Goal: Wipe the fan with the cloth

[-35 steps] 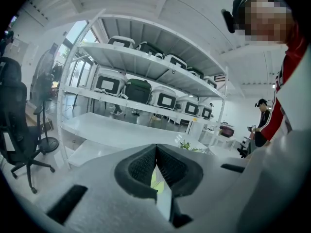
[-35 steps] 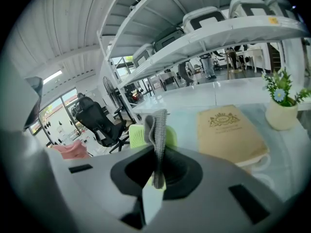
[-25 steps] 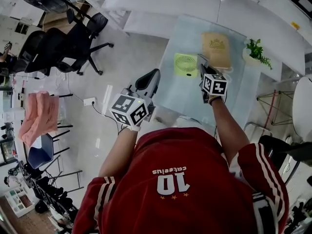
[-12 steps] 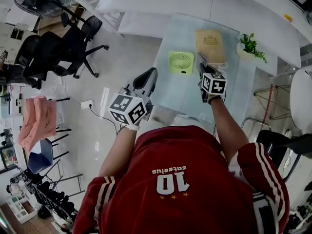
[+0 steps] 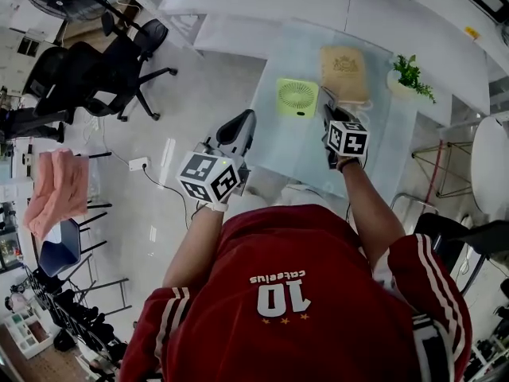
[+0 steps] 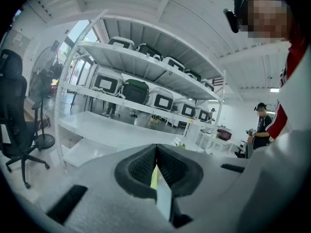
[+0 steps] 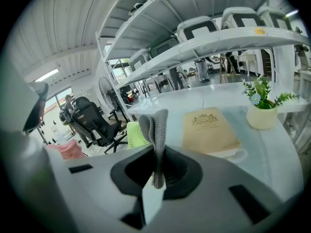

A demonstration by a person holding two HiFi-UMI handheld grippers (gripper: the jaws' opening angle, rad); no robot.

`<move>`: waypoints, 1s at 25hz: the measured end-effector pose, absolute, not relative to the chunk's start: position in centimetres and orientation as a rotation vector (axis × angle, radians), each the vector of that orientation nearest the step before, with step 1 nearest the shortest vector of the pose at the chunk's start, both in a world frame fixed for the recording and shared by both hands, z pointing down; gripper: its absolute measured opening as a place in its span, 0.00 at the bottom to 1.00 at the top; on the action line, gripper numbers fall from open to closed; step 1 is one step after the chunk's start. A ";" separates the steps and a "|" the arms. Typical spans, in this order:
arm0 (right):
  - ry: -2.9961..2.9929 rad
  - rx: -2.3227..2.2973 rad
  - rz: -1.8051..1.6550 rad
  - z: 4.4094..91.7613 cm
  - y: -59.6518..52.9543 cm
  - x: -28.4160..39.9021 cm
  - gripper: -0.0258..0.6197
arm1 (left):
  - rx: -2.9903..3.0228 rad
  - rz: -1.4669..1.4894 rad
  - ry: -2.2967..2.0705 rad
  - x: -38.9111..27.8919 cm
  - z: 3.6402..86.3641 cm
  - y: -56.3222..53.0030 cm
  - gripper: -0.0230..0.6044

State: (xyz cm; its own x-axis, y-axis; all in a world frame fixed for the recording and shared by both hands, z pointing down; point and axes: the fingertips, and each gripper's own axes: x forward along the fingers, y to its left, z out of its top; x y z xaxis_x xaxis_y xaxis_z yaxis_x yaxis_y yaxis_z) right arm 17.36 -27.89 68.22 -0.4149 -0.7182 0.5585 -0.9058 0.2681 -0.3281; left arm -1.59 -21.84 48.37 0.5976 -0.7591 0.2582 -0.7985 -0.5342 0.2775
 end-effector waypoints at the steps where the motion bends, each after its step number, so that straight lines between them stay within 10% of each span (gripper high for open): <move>1: -2.249 1.482 0.890 68.3 -27.8 17.1 0.08 | 2.458 0.149 -1.261 -1.7 48.4 -21.7 0.04; 25: -2.342 1.249 0.861 69.4 -27.0 6.5 0.08 | 2.398 0.141 -1.360 -6.2 48.8 -20.9 0.04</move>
